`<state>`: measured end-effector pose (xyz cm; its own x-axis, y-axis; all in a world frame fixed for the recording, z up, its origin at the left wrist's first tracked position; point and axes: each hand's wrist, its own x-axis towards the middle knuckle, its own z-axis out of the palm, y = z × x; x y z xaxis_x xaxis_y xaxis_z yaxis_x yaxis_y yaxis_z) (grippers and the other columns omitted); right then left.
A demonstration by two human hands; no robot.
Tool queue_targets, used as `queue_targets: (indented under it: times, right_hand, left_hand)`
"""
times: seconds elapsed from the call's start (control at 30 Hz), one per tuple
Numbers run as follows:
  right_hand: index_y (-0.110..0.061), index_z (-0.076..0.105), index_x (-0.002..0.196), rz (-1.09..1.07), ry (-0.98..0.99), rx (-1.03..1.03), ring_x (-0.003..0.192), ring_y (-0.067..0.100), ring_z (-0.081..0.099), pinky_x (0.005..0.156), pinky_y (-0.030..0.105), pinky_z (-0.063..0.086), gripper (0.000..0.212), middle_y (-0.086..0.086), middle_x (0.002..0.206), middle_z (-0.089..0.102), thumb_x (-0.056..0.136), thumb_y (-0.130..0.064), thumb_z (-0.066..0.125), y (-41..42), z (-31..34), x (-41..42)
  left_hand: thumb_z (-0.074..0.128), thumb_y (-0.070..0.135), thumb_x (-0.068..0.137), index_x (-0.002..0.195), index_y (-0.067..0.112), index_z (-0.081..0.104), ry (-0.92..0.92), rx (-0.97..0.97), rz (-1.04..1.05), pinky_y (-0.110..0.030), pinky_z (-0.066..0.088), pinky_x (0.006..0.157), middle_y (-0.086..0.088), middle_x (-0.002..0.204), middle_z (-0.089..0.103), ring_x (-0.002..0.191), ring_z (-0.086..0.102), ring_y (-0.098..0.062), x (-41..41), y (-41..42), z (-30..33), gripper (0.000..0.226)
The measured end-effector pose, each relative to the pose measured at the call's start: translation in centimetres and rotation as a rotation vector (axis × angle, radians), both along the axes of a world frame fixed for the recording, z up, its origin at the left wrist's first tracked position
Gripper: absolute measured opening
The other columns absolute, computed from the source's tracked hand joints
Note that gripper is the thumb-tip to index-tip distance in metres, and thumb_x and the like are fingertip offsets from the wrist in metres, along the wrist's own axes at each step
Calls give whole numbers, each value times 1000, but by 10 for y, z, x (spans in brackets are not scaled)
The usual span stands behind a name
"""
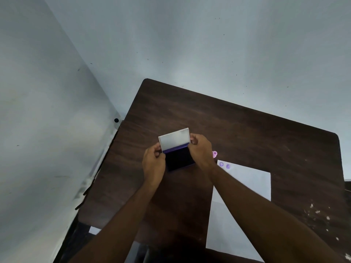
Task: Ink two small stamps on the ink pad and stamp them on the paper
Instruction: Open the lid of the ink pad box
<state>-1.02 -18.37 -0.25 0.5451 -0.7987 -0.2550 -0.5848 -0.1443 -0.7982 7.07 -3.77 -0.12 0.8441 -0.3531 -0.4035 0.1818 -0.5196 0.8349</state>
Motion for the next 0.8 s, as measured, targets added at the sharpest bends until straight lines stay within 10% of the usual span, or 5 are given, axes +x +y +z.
queue_targets:
  times: [0.8]
  right_hand:
    - [-9,51,131,41,259,-89,124,25,49,106,35,38,40,11,135,54,92,-13,55,-10,13,11]
  left_hand:
    - [56,8,92,125,21,60,-87,65,-116,-39,54,95,1,124,55,116,55,-15,12,-16,-10,35]
